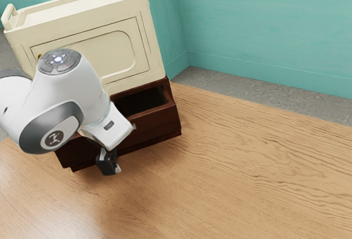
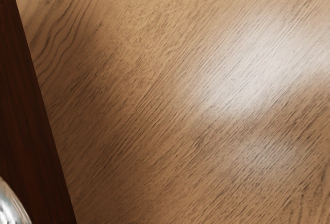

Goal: Pull the drawer handle with one arm to open the drawer

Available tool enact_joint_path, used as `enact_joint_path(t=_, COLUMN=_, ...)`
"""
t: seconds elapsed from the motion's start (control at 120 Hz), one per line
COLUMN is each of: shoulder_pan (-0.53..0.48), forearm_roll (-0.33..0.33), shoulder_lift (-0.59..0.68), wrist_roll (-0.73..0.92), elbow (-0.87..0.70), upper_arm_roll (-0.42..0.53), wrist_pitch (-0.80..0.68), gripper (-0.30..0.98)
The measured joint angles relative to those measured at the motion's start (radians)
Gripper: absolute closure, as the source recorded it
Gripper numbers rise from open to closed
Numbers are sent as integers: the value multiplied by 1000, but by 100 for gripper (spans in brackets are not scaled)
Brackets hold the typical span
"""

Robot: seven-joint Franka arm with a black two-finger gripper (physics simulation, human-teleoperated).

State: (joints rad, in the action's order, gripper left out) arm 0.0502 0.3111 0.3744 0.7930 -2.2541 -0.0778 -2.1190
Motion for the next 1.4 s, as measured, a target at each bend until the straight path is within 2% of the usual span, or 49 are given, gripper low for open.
enact_joint_path(t=0.225, shoulder_pan=-37, forearm_roll=-65, shoulder_lift=39, wrist_roll=-15, elbow=-32, upper_arm_roll=67, wrist_pitch=-2, gripper=0)
enact_joint_path(t=0.55, shoulder_pan=-70, forearm_roll=-84, shoulder_lift=102, wrist_roll=-30, elbow=-96, upper_arm_roll=179, wrist_pitch=-2, gripper=-1)
enact_joint_path(t=0.633, shoulder_pan=-85, forearm_roll=-87, shoulder_lift=115, wrist_roll=-32, elbow=-98, upper_arm_roll=217, wrist_pitch=0, gripper=8)
enact_joint_path(t=0.758, shoulder_pan=-105, forearm_roll=-87, shoulder_lift=134, wrist_roll=-37, elbow=-93, upper_arm_roll=246, wrist_pitch=2, gripper=34)
enact_joint_path(t=0.833, shoulder_pan=-125, forearm_roll=-81, shoulder_lift=153, wrist_roll=-40, elbow=-87, upper_arm_roll=276, wrist_pitch=2, gripper=39)
enact_joint_path(t=0.95, shoulder_pan=-142, forearm_roll=-81, shoulder_lift=169, wrist_roll=-42, elbow=-74, upper_arm_roll=303, wrist_pitch=4, gripper=23)
enact_joint_path(t=1.067, shoulder_pan=-143, forearm_roll=-90, shoulder_lift=172, wrist_roll=-44, elbow=-47, upper_arm_roll=306, wrist_pitch=16, gripper=13)
enact_joint_path(t=1.4, shoulder_pan=-159, forearm_roll=-221, shoulder_lift=164, wrist_roll=-62, elbow=73, upper_arm_roll=287, wrist_pitch=135, gripper=3)
